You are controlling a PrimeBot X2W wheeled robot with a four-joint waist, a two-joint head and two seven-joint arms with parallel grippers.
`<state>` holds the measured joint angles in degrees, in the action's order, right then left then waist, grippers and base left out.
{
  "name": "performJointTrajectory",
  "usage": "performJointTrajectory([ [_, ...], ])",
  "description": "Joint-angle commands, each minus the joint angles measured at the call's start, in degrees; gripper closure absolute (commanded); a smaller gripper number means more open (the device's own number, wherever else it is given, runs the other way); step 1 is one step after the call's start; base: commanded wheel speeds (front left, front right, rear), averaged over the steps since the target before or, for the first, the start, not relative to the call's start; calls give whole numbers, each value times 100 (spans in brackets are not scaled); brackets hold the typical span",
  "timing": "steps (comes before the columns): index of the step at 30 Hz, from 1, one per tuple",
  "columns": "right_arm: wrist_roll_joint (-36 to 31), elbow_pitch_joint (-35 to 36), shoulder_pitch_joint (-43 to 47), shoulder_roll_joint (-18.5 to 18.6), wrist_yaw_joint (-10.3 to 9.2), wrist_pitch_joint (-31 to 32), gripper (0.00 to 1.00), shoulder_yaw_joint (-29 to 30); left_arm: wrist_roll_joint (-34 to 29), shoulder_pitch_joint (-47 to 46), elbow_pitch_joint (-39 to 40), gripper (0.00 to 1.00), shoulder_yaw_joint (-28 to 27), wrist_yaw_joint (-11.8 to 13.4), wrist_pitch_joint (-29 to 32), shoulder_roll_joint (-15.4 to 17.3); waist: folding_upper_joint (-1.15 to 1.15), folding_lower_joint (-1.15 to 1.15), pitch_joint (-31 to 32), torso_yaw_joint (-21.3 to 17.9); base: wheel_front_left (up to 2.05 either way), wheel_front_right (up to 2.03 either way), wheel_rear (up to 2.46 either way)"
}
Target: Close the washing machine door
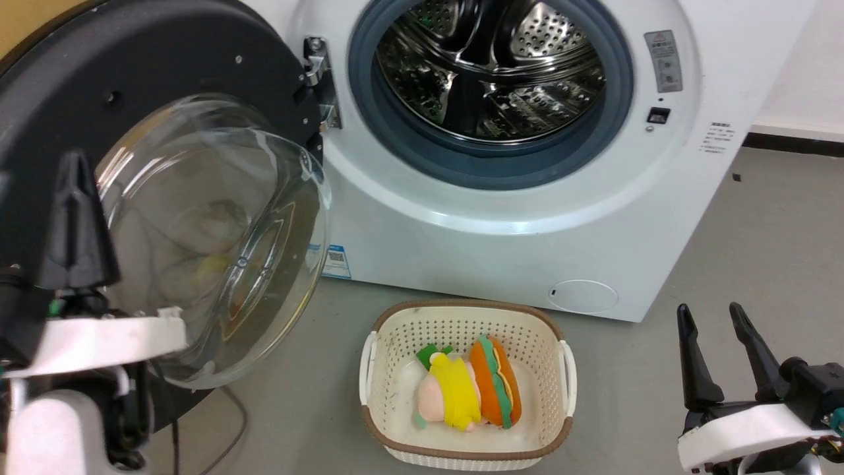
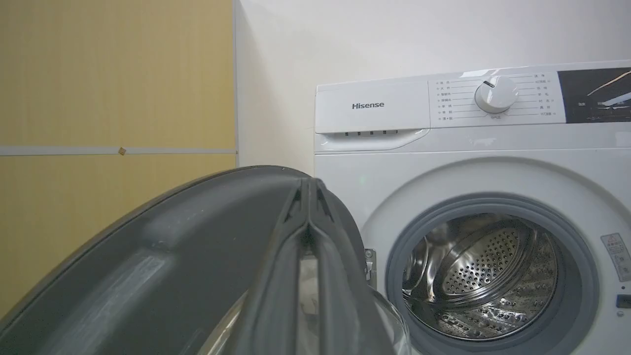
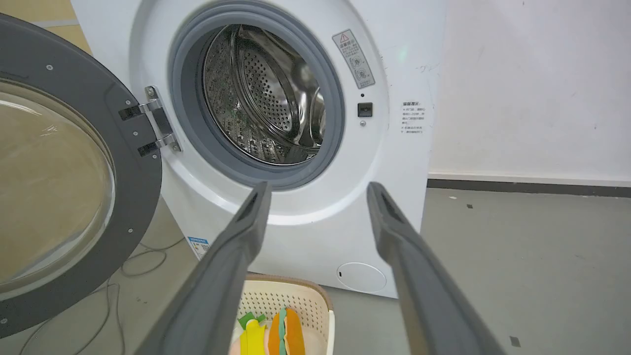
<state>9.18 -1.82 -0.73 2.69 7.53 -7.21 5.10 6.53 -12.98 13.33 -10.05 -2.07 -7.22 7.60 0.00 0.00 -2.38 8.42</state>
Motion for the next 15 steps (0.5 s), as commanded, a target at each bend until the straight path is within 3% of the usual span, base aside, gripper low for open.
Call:
performJointTrajectory([
  [1, 80, -27, -110, 9, -1, -54, 0, 16, 43, -127, 63, 100, -63, -26, -57, 51, 0, 0, -28, 52, 0, 0, 0],
  [15, 160, -136, -166, 11, -2, -201, 0, 151, 908, -724, -142, 100, -926, -167, -191, 620, 0, 0, -198, 598, 0, 0, 0],
])
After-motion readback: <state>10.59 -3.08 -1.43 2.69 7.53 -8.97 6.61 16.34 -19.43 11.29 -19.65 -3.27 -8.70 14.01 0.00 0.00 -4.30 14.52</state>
